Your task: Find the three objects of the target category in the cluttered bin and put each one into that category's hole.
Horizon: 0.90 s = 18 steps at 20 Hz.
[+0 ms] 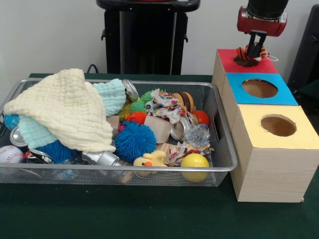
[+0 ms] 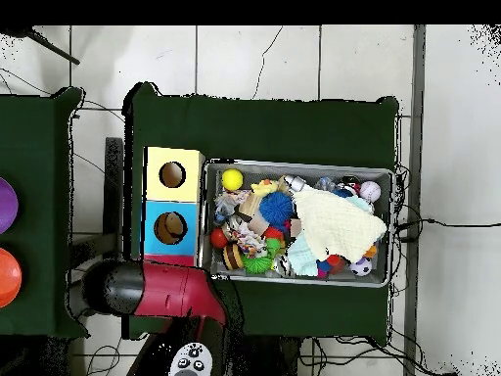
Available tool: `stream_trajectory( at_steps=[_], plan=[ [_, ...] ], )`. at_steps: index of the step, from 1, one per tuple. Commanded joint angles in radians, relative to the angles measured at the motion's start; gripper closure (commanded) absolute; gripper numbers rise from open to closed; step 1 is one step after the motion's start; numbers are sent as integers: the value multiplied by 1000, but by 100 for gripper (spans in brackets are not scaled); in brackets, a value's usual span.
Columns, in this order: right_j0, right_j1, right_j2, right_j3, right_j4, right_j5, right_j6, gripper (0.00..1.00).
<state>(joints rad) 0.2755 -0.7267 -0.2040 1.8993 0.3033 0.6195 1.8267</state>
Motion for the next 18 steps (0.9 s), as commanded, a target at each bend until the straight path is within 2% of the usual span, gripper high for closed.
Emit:
stream_trajectory(
  at_steps=[1, 7, 14, 18],
  plan=[
    [-2, 28, 21, -30, -14, 118, 207, 100],
    [-4, 26, 14, -15, -47, 94, 161, 100],
    [-2, 40, 7, -47, -85, 100, 129, 100],
    [-11, 40, 15, -40, -114, 80, 99, 100]
  ],
)
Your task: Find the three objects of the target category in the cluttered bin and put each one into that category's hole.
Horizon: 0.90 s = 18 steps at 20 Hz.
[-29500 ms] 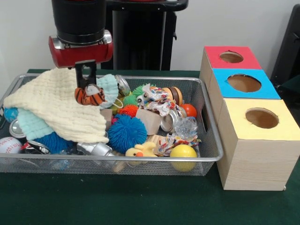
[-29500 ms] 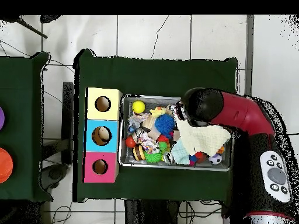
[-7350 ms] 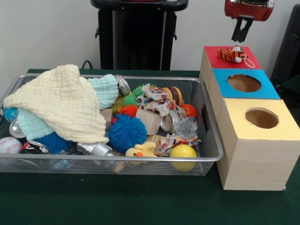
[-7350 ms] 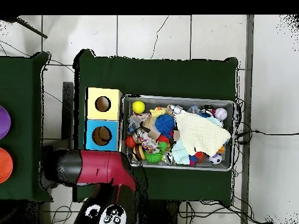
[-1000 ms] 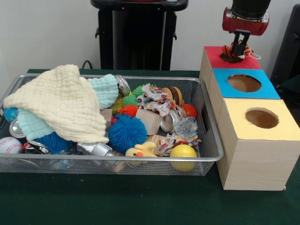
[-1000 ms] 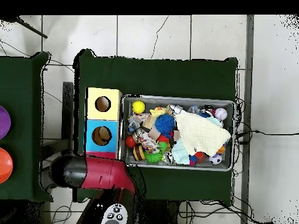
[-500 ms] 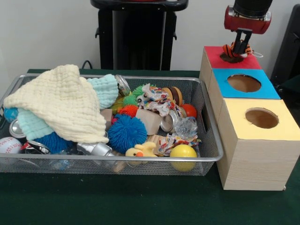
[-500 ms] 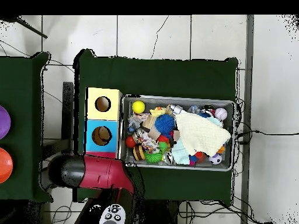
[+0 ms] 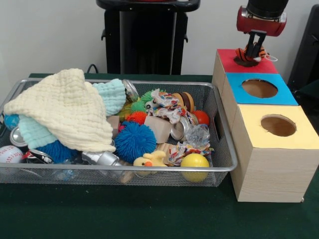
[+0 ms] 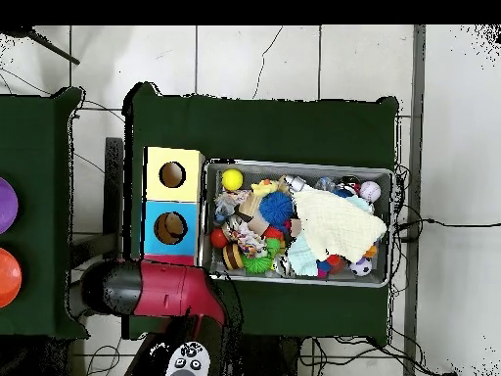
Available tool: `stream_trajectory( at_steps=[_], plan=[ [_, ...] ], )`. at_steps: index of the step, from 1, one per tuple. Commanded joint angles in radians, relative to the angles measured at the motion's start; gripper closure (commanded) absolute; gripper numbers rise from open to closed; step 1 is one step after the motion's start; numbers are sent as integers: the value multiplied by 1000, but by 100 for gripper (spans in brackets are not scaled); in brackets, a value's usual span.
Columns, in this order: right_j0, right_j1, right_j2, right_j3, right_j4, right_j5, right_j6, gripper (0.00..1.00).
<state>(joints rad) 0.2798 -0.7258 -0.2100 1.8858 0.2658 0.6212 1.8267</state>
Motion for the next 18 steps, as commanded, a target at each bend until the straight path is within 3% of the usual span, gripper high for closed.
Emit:
stream_trajectory(
  at_steps=[1, 18],
  plan=[
    [-18, 40, 23, -27, -83, 79, 94, 100],
    [-36, 38, 41, -7, -109, 51, 108, 100]
  ],
)
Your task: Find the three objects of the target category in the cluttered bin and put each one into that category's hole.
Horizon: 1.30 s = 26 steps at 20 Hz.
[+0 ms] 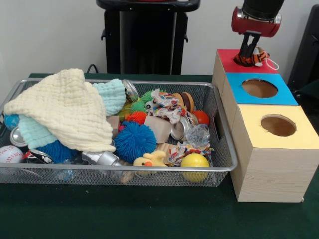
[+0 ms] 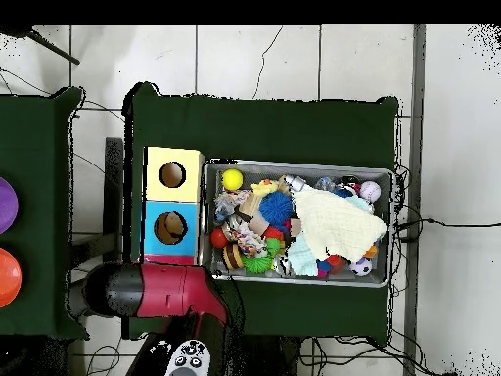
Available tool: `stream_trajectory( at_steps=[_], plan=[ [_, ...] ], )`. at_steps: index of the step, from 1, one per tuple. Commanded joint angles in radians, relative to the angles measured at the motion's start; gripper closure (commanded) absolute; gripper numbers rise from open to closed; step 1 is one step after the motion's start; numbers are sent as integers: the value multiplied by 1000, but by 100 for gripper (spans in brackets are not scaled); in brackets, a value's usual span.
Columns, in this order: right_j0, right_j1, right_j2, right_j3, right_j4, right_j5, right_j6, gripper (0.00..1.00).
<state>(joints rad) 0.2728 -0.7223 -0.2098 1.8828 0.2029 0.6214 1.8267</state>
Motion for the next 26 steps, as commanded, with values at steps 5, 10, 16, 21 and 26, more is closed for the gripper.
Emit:
stream_trajectory(
  at_steps=[5, 10, 16, 21, 26],
  plan=[
    [-34, 40, 43, -7, -55, 44, 107, 100],
    [-29, 38, 38, -23, -59, 73, 111, 100],
    [-20, 20, 25, -55, -67, 159, 115, 100],
    [-18, -8, 16, -91, -86, 254, 105, 100],
    [-34, -28, 23, -104, -95, 303, 100, 100]
  ],
)
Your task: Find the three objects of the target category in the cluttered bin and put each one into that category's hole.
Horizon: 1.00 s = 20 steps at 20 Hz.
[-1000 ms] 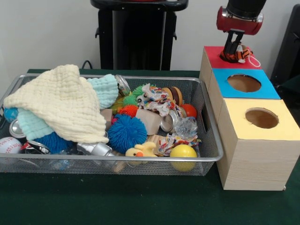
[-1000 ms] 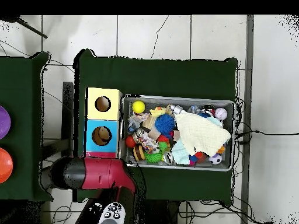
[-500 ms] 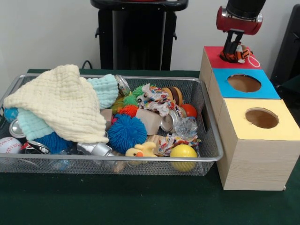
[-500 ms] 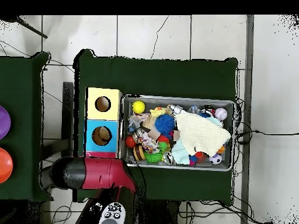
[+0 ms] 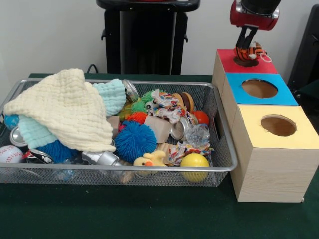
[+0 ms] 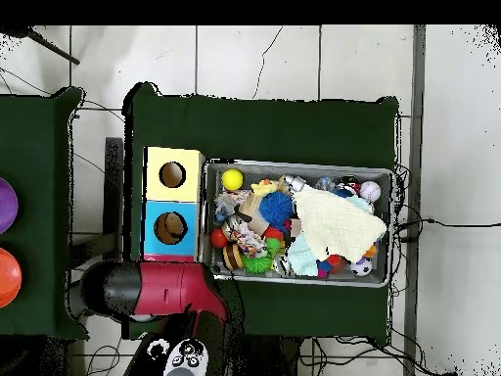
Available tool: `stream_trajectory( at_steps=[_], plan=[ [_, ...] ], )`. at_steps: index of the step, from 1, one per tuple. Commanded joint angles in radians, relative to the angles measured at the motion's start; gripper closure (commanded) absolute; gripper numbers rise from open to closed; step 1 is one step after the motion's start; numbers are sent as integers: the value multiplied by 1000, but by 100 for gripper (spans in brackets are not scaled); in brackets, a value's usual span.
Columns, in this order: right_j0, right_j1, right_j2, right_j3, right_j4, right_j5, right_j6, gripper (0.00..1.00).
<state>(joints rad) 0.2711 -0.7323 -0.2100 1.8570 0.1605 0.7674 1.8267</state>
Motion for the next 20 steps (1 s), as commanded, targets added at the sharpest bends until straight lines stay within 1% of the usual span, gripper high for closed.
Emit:
stream_trajectory(
  at_steps=[1, 16, 20],
  plan=[
    [-34, -22, 25, -80, -55, 164, 99, 100],
    [-44, -14, 33, -58, -59, 110, 109, 100],
    [-40, -23, 34, -45, -41, 106, 128, 100]
  ],
)
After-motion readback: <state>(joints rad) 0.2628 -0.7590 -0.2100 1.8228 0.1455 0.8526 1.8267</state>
